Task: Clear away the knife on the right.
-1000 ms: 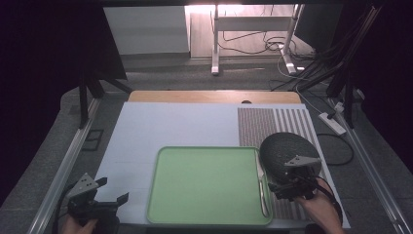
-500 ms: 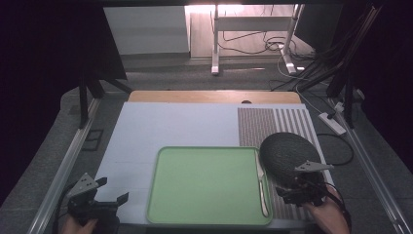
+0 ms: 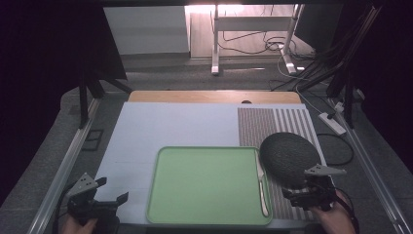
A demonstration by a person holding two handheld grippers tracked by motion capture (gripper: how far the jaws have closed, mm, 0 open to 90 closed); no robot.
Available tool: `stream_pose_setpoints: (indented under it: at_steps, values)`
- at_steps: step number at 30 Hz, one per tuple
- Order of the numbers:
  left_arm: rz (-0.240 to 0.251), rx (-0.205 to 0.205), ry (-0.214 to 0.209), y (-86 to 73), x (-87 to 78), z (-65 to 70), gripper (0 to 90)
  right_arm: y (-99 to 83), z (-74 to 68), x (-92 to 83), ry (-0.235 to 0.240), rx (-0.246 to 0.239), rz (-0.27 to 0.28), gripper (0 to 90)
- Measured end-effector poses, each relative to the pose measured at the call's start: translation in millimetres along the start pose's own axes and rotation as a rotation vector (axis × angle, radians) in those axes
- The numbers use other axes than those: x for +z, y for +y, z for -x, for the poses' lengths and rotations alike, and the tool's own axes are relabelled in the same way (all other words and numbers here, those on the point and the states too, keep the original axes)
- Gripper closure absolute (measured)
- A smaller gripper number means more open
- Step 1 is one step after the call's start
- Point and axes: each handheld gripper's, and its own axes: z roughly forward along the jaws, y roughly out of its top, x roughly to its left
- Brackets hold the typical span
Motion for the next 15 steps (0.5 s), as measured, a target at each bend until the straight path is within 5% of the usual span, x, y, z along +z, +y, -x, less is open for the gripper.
stream_pose_setpoints:
  at_steps: [15]
  values:
    - [0.001, -0.005, -0.001, -0.2, -0.1, -0.7, 1.4, -8.1, 2.8, -12.5, -0.013, 0.025, 0.016, 0.0]
